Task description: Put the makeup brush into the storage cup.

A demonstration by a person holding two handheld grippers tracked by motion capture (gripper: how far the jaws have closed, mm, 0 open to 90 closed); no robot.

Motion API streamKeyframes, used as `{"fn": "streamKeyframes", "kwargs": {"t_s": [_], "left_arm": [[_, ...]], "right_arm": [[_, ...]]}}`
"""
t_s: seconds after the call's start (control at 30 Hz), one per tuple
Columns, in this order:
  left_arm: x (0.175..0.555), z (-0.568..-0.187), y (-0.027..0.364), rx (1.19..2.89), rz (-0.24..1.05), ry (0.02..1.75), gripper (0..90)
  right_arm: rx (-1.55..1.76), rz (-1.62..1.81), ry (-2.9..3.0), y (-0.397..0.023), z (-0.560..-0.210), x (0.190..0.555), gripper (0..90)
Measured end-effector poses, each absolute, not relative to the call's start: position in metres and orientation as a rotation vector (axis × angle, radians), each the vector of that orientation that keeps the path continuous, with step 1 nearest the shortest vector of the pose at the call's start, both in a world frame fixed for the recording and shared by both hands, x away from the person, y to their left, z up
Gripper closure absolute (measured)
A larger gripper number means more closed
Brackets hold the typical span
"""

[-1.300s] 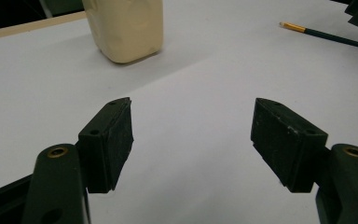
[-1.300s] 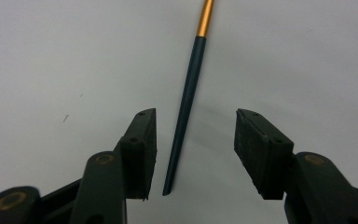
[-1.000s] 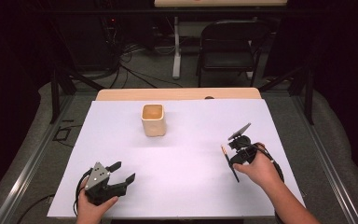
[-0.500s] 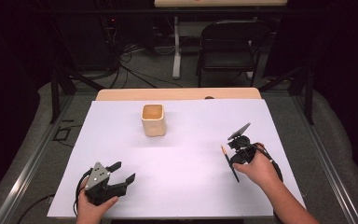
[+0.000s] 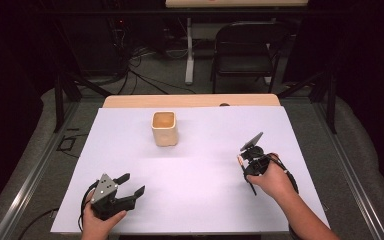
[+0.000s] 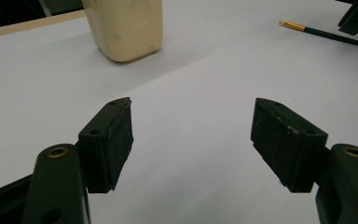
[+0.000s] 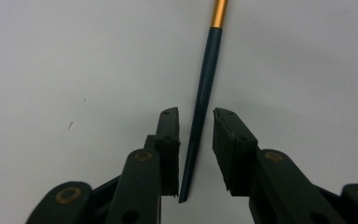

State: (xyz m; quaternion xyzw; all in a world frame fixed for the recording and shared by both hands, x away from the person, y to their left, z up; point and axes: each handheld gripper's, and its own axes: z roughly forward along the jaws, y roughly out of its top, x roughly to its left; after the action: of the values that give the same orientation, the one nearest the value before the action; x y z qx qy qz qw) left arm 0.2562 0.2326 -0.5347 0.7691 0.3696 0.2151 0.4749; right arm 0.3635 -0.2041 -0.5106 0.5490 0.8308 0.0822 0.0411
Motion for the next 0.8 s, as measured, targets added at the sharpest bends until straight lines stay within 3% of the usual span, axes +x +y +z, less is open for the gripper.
{"fn": "streamKeyframes", "kwargs": {"t_s": [0.8], "left_arm": [[0.2562, -0.5348, 0.2326, 1.883, 0.525, 0.903, 29.7]], "right_arm": [[1.695, 0.192, 2.576, -0.2033, -0.5194, 0.3692, 79.7]]}}
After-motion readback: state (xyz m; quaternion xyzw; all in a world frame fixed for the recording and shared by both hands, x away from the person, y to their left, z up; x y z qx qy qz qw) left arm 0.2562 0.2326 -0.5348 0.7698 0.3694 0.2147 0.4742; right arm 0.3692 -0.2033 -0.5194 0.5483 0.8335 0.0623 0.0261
